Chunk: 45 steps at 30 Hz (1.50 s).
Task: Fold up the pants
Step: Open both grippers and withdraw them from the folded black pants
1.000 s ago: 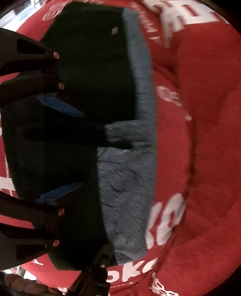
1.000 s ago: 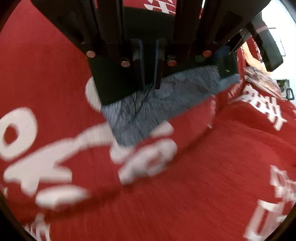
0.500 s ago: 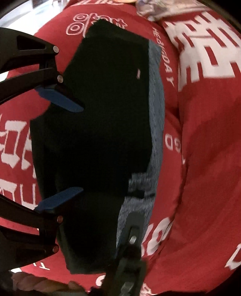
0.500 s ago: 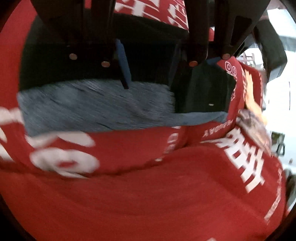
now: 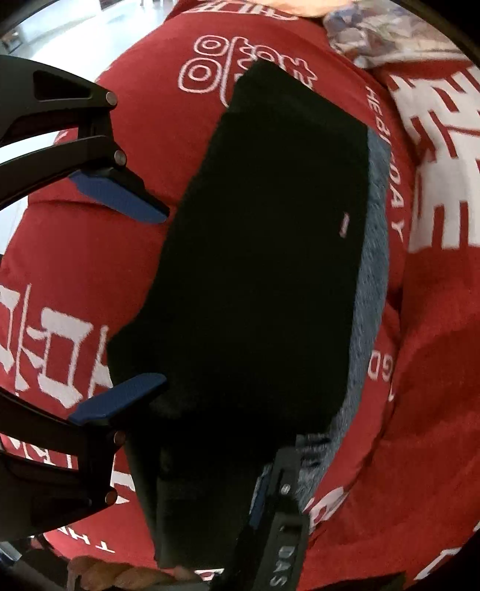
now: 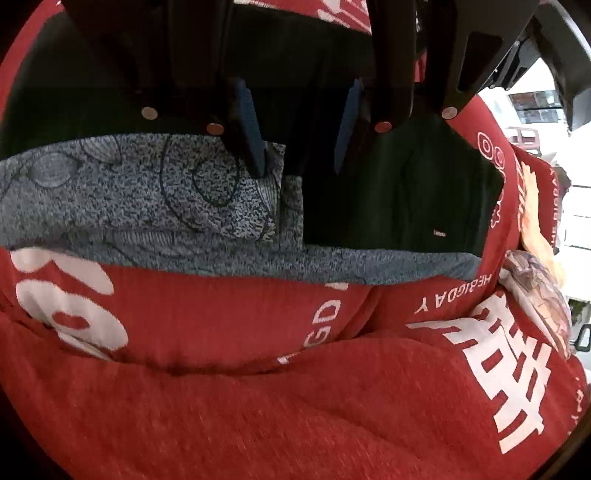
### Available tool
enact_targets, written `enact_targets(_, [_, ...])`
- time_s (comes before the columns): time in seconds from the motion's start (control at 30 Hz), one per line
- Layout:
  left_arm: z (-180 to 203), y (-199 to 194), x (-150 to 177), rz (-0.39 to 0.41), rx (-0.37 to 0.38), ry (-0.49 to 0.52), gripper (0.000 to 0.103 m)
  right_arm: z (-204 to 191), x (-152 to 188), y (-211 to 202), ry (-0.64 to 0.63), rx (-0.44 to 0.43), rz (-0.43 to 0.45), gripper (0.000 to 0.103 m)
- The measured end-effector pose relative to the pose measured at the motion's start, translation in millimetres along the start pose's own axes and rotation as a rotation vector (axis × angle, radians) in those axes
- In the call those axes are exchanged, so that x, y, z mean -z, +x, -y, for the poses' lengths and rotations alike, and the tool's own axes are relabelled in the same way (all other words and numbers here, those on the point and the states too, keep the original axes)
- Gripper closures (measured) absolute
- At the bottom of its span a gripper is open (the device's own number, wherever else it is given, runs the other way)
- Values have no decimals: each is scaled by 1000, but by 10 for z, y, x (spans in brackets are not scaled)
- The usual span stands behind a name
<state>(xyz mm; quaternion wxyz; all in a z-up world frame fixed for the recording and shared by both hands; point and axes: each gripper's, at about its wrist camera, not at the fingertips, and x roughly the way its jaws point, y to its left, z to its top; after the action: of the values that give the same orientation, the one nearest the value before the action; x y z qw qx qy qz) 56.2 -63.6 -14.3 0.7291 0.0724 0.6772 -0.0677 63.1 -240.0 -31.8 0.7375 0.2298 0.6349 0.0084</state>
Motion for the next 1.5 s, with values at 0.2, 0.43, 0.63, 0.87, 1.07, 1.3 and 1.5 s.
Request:
enact_targets(0.2, [-140, -49, 67, -6, 6, -20, 19, -49, 149, -128, 17, 3, -6, 60])
enact_targets(0.43, [-273, -88, 120, -7, 14, -34, 19, -219, 427, -207, 9, -7, -42, 60])
enact_targets(0.63, [-446, -125, 168, -14, 37, -78, 19, -311, 670, -251, 20, 13, -98, 53])
enact_targets(0.87, [-691, -331, 420, -30, 95, -144, 19, -561, 986, -394, -43, 96, -162, 46])
enact_targets(1.07, [-905, -439, 534, -26, 107, -138, 19, -730, 1032, -495, -56, 152, -164, 40])
enact_targets(1.3, [-1217, -340, 459, -26, 110, -184, 19, -997, 1020, -482, -110, 180, -155, 23])
enact_targets(1.5, [-1324, -264, 387, -20, 98, -182, 0, -1101, 1042, -341, -115, 178, -164, 23])
